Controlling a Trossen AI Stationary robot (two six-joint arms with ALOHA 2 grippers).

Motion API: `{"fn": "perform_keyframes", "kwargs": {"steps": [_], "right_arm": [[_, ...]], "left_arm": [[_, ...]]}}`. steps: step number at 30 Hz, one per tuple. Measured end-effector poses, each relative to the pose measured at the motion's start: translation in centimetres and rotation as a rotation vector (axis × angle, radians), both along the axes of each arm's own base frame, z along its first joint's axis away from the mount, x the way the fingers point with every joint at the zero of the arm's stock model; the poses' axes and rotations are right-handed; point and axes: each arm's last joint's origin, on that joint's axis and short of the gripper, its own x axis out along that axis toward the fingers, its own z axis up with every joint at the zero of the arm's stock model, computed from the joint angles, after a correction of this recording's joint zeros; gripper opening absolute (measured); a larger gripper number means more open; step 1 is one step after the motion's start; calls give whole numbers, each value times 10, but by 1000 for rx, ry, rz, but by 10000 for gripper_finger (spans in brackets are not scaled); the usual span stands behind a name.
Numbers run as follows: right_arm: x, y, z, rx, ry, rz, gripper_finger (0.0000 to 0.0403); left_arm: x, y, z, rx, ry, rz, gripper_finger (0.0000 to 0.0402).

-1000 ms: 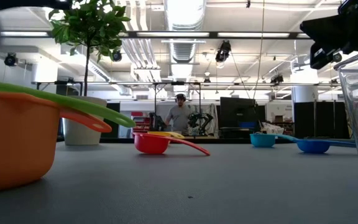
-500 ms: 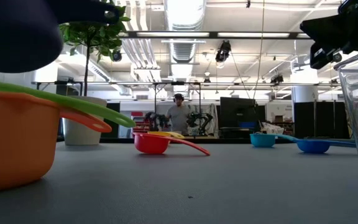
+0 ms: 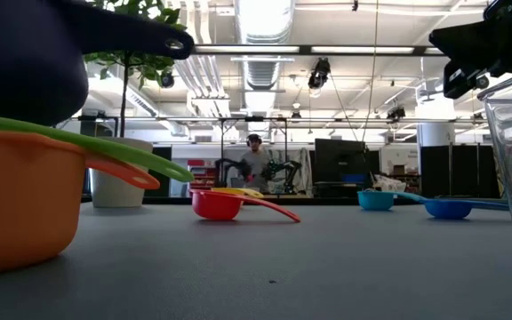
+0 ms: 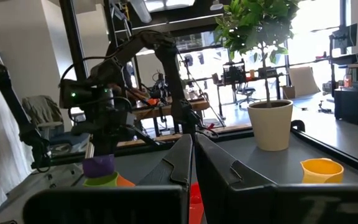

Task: Nest measuring cups in basket
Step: Stack the purple nest measuring cup into the green nest measuring cup, then move the stacked nesting measuring cups to the top middle of the table

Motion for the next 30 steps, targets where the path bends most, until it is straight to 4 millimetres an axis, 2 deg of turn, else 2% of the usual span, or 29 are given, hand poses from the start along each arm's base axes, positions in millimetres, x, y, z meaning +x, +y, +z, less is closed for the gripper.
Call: {"fn": "perform_keyframes", "kwargs": {"steps": [6,13,30], "right_arm": [[0,0,0,0,0,1,9],[0,0,0,0,0,0,9],[0,0,0,0,0,1,9]], "left_arm": [[-3,3,-10,-12,41,47,0],[-2,6,-11,-24,55,68,7],[-2,6,-10,-52,108,-4,121]]}}
